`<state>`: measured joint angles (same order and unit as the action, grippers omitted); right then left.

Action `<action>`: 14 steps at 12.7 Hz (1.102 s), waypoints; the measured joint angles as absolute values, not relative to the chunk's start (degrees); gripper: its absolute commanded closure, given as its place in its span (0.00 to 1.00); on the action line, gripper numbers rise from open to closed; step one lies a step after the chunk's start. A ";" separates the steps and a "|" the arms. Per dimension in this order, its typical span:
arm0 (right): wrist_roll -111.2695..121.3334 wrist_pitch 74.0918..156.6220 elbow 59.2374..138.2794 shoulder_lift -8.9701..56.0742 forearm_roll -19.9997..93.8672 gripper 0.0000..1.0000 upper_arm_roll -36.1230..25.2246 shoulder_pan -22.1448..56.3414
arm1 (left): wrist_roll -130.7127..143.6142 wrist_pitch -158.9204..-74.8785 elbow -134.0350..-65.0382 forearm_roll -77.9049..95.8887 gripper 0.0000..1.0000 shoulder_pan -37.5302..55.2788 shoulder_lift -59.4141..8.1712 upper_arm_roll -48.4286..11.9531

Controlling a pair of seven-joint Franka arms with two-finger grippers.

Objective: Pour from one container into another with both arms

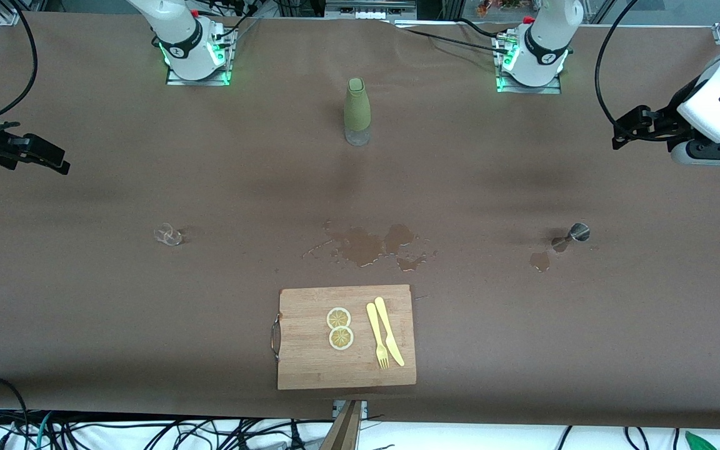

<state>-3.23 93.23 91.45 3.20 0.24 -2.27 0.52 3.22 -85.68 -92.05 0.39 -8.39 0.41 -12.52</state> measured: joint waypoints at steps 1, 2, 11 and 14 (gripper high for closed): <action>-3.23 93.18 91.45 3.20 0.24 0.00 -2.27 0.52 | 3.22 -85.68 -92.05 0.39 0.00 -8.39 0.41 -12.52; -3.23 93.13 91.45 3.20 0.24 0.00 -2.27 0.52 | 3.22 -85.68 -92.05 0.39 0.00 -8.39 0.41 -12.52; 0.30 91.46 91.63 3.73 0.24 0.00 -2.26 0.53 | 3.60 -86.03 -92.09 0.39 0.00 -8.43 0.31 -12.52; 16.60 91.22 91.75 5.87 0.24 0.00 -2.30 0.47 | 4.51 -86.35 -92.41 0.39 0.00 -8.32 0.17 -12.83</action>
<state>16.60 91.22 91.75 5.87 0.24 -2.30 0.47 4.51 -86.35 -92.41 0.39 -8.32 0.17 -12.83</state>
